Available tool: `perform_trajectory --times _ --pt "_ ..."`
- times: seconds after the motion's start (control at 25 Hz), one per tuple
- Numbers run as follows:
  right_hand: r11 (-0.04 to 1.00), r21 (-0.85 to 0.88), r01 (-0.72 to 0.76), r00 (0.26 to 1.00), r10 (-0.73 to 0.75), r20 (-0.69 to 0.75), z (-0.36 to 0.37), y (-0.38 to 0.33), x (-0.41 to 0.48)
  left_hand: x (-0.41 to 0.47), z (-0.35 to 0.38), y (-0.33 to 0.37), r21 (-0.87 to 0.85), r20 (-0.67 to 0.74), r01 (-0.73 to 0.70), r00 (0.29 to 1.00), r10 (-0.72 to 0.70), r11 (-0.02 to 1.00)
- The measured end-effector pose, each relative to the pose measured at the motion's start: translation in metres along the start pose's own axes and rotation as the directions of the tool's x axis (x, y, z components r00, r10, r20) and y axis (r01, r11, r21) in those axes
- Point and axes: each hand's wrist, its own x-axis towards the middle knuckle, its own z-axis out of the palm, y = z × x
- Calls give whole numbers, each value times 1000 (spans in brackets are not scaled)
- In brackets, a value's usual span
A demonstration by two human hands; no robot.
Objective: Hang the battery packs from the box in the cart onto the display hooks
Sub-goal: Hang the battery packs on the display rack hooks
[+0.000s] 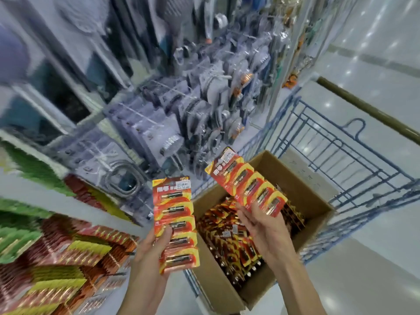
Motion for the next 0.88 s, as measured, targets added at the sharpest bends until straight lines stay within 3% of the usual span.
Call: perform_trajectory --times 0.24,0.44,0.6,0.88 --pt "999 -22 -43 983 46 176 122 31 -68 -71 -86 70 -144 -132 -258 962 239 956" --pt "982 -186 -20 916 92 389 191 98 -110 -127 -167 100 -186 -300 -444 875 379 877" --pt "945 -301 -131 862 258 437 220 156 -144 -166 -227 111 -243 -409 -513 824 392 823" --pt "889 -441 -126 740 380 554 277 223 -191 -212 -300 128 -261 -486 -608 754 442 750"
